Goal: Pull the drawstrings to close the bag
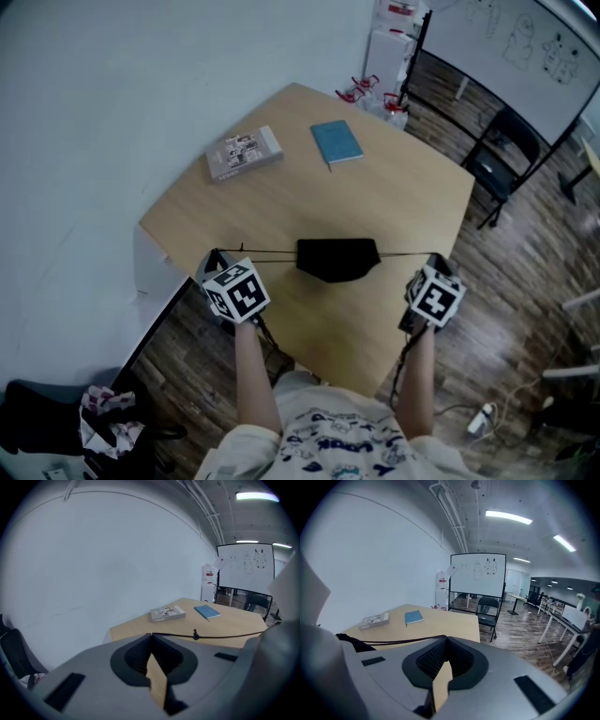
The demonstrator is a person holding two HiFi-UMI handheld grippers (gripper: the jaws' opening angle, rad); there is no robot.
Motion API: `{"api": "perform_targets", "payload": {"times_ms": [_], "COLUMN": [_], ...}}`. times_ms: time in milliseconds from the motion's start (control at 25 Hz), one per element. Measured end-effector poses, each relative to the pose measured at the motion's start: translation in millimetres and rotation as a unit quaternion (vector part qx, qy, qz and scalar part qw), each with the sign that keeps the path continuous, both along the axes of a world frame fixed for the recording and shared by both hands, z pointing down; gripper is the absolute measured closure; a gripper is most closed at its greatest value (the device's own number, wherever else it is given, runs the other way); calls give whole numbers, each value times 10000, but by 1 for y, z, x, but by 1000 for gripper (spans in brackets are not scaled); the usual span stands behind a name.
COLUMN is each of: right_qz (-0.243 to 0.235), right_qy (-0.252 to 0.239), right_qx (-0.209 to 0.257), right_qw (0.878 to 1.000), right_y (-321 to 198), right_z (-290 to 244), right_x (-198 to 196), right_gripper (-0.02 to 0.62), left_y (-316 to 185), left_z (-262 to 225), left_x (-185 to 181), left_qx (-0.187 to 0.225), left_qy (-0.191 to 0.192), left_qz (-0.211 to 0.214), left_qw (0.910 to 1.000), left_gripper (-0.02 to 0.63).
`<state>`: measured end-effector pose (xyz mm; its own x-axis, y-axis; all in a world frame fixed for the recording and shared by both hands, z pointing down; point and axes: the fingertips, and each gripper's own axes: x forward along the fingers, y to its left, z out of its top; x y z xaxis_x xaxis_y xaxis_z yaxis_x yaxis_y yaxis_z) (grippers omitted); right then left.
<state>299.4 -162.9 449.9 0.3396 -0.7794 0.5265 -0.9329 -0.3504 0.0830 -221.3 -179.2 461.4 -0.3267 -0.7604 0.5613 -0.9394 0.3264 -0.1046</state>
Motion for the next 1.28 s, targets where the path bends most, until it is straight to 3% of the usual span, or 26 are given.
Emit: {"api": "perform_targets", "payload": {"times_ms": [160, 360, 560, 680, 760, 840, 1000, 1160, 1280], "right_qz": [-184, -849, -1686, -2074, -2324, -2509, -2613, -2749, -2911], "right_qy": [5, -68, -155, -300, -441, -510, -443, -519, -730], "right_qx": [-17, -176, -565, -686, -833, -1012, -1235, -1261, -994], "right_qw": [9998, 9962, 9839, 9754, 9681, 9614, 9563, 9517, 9487], "right_y": [-4, -11, -14, -14, -12, -9, -4, -1, -1], "right_z": [-1, 4, 18, 24, 31, 38, 42, 38, 29], "right_x": [-3, -27, -69, -92, -105, -112, -112, -117, -130], "right_gripper": [594, 594, 592, 588, 510, 461, 451, 451, 451], "left_y": [-3, -13, -17, -16, -13, -9, -1, 20, 29], "left_z": [3, 6, 7, 10, 14, 17, 17, 19, 22], "left_x": [11, 40, 88, 118, 134, 145, 162, 180, 191], "left_qx": [63, 52, -61, -252, -469, -632, -910, -1536, -1738], "left_qy": [150, 391, 838, 1142, 1301, 1363, 1451, 1426, 1375], "left_qz": [227, 813, 1662, 2201, 2539, 2785, 3245, 4040, 4392], "left_qw": [9996, 9959, 9825, 9684, 9573, 9486, 9302, 8904, 8706], "left_gripper": [598, 598, 593, 522, 474, 459, 459, 460, 460]}}
